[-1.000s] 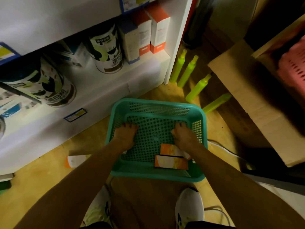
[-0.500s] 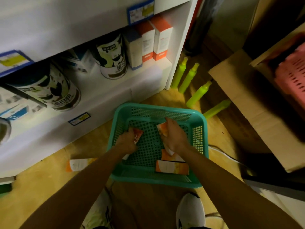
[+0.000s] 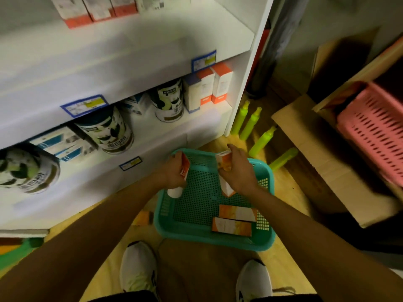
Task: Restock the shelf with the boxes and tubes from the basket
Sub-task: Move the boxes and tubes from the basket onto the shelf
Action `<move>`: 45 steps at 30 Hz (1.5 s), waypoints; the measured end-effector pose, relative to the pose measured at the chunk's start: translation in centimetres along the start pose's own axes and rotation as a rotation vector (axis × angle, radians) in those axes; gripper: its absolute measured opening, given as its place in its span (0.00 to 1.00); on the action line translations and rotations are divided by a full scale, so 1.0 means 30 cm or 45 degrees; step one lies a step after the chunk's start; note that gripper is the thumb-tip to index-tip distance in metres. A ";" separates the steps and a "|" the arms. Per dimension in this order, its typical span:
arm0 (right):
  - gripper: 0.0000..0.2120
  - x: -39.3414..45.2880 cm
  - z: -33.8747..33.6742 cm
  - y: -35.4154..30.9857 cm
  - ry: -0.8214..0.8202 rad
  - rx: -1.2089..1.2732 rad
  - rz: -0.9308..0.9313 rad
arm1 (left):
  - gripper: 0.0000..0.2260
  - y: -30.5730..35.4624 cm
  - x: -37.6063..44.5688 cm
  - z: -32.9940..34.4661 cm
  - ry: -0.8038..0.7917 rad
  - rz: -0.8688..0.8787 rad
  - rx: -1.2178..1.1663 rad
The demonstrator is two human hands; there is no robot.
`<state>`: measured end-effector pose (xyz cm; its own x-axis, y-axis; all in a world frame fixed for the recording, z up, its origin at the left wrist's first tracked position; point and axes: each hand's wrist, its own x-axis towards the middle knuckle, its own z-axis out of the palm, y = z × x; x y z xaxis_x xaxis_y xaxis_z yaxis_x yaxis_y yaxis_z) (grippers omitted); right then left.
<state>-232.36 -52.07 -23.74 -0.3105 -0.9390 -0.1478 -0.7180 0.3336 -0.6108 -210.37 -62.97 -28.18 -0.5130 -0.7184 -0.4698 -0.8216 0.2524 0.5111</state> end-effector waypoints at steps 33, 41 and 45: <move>0.30 -0.405 -0.830 -1.163 0.486 0.022 -0.760 | 0.53 0.594 -1.166 -1.096 1.010 0.184 0.233; 0.30 -0.409 -0.914 -1.454 0.543 0.075 -0.898 | 0.52 0.582 -1.354 -1.339 1.337 0.098 0.260; 0.31 -0.381 -0.909 -1.575 0.507 0.183 -0.925 | 0.51 0.541 -1.378 -1.410 1.446 0.102 0.329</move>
<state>-211.88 -54.81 28.03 -0.0176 -0.8075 0.5896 -0.7462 -0.3819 -0.5453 -192.00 -56.60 29.98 -0.1558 -0.8282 0.5384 -0.8902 0.3540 0.2868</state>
